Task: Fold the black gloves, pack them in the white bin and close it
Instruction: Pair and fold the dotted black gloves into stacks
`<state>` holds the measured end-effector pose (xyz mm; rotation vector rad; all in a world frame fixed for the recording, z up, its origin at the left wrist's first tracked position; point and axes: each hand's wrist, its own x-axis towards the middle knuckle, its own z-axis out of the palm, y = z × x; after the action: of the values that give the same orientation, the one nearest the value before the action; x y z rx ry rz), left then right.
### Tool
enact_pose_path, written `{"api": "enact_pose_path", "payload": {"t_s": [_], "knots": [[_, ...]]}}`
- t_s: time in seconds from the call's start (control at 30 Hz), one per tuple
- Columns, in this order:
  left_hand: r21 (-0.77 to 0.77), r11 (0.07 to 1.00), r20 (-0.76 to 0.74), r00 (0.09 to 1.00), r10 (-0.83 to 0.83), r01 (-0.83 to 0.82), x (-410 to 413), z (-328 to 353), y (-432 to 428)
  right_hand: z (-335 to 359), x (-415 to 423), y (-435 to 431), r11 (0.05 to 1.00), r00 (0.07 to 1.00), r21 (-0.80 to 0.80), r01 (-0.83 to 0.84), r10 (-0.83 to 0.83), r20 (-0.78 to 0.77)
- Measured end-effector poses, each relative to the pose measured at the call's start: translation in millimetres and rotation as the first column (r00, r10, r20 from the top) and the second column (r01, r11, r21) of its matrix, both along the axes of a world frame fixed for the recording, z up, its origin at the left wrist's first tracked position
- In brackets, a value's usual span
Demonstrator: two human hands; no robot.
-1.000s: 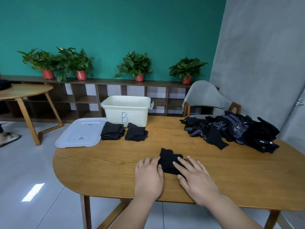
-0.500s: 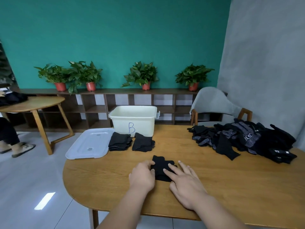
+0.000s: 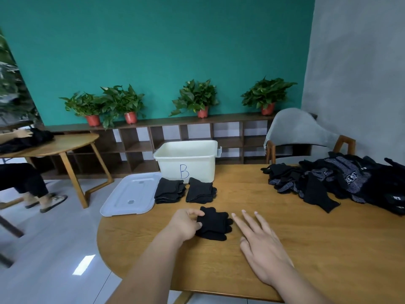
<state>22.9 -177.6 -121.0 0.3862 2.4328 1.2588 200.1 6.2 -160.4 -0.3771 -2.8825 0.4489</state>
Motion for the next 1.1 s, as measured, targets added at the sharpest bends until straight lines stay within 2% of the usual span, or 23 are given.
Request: {"api": "enact_pose_path", "payload": {"t_s": [0.07,0.13,0.3,0.37,0.47,0.6,0.67,0.77,0.83,0.93,1.0,1.1], "knots": [[-0.009,1.000,0.036,0.999,-0.024,0.025,-4.9,5.8,-4.3,-0.4,0.0,-0.3,1.000,1.000,-0.007,0.002,-0.002,0.012],[-0.037,0.998,0.009,0.998,-0.059,0.059,-8.5,12.8,-7.2,0.1,0.7,-1.3,1.000,1.000,-0.012,0.005,-0.005,0.022],[0.057,0.988,-0.157,0.979,-0.132,0.143,-22.8,32.8,0.0,0.9,0.6,-1.9,1.000,1.000,0.003,0.020,-0.020,0.006],[0.044,0.982,-0.244,0.955,-0.166,0.182,-33.2,42.1,4.5,-1.5,0.4,-1.2,1.000,1.000,0.003,0.017,-0.017,-0.004],[0.081,0.975,-0.291,0.941,-0.174,0.205,-48.8,59.7,15.8,-5.2,-1.3,-0.6,1.000,0.999,0.008,0.022,-0.021,-0.024],[0.292,0.953,-0.265,0.964,-0.005,0.086,-76.2,71.5,37.0,-7.3,-8.2,2.4,0.999,0.999,0.025,0.034,-0.034,-0.014],[0.361,0.932,-0.176,0.979,0.107,-0.037,-92.7,61.8,45.6,-11.5,-12.1,4.3,0.999,1.000,0.040,0.029,-0.029,0.006],[0.283,0.952,0.001,0.993,0.118,-0.113,-107.5,30.0,48.8,-17.4,-16.5,7.9,0.992,0.997,0.112,0.056,-0.061,0.038],[0.202,0.971,-0.013,0.991,0.130,-0.125,-115.5,9.0,48.1,-24.1,-17.4,10.0,0.988,0.996,0.126,0.088,-0.088,-0.006],[0.174,0.972,-0.069,0.983,0.169,-0.154,-124.6,-4.2,48.0,-28.8,-18.3,11.3,0.975,0.995,0.202,0.097,-0.092,-0.034],[0.112,0.984,-0.153,0.976,0.155,-0.139,-120.9,-3.1,49.0,-27.8,-18.2,11.1,0.968,0.995,0.231,0.098,-0.091,-0.040],[-0.101,0.982,-0.435,0.895,0.098,-0.157,-102.2,4.3,50.6,-25.6,-17.2,9.0,0.966,0.995,0.239,0.101,-0.101,-0.012]]}}
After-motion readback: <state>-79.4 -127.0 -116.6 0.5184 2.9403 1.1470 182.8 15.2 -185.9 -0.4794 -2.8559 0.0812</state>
